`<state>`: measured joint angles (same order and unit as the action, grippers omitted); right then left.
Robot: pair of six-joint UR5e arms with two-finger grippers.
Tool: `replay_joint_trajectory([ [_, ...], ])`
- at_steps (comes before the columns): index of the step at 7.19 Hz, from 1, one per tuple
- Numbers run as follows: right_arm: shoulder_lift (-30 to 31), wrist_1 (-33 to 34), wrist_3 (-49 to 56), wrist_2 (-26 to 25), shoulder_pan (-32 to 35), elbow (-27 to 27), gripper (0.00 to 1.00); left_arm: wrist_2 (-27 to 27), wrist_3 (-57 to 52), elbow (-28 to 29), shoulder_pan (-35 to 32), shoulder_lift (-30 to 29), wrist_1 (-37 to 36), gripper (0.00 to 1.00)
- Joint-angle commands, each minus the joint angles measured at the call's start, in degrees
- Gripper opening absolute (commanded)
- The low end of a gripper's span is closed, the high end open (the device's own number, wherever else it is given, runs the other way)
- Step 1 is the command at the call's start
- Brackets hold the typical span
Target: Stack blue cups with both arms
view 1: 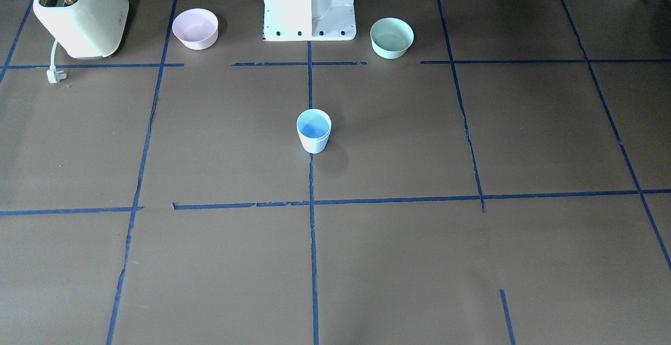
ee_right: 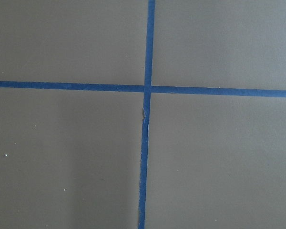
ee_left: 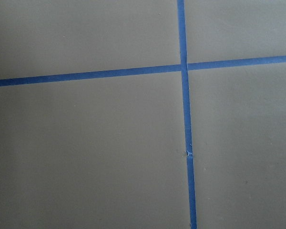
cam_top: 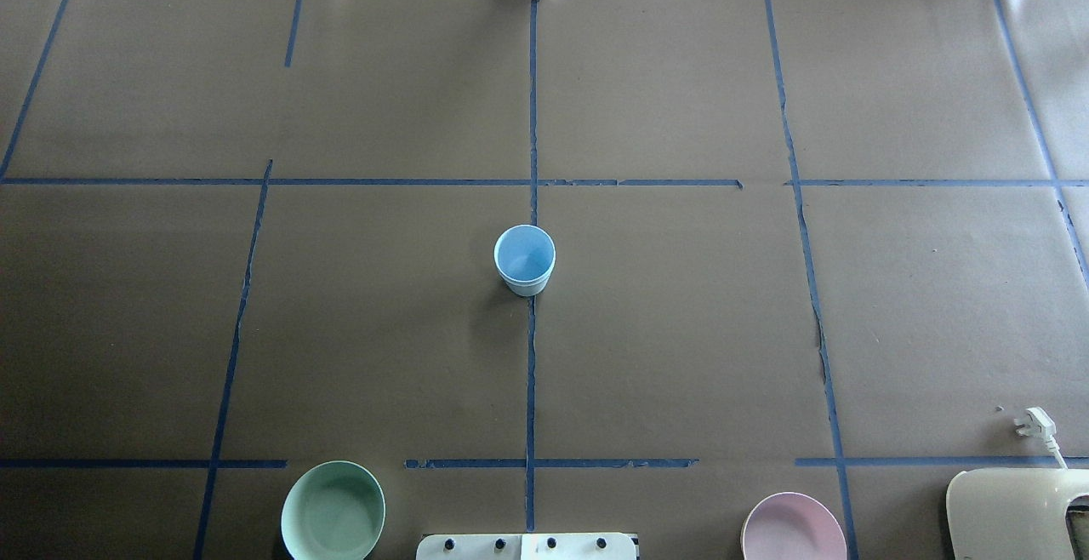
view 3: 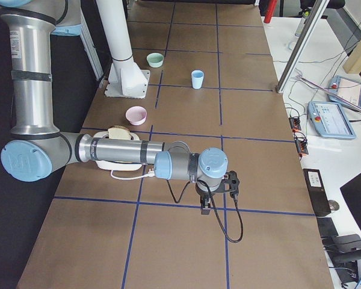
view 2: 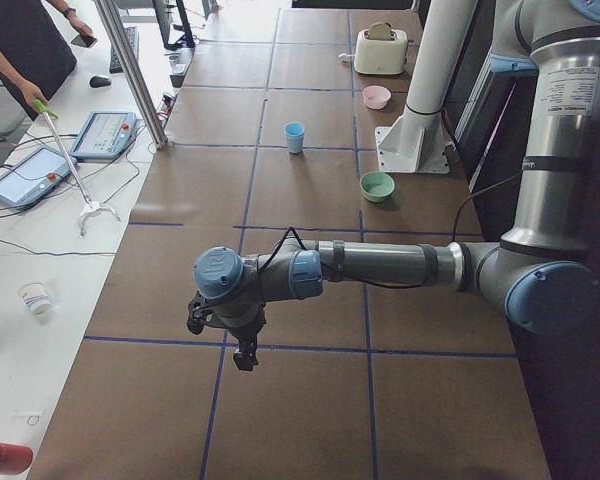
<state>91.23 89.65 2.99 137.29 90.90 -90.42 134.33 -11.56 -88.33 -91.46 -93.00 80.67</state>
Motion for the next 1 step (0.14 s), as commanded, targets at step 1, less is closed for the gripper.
replay_joint_trajectory([
  [1,-0.17,0.00,0.00,0.00,0.33,-0.02,1.00,-0.03,0.04,0.00,-0.04,-0.07,0.19,1.00],
])
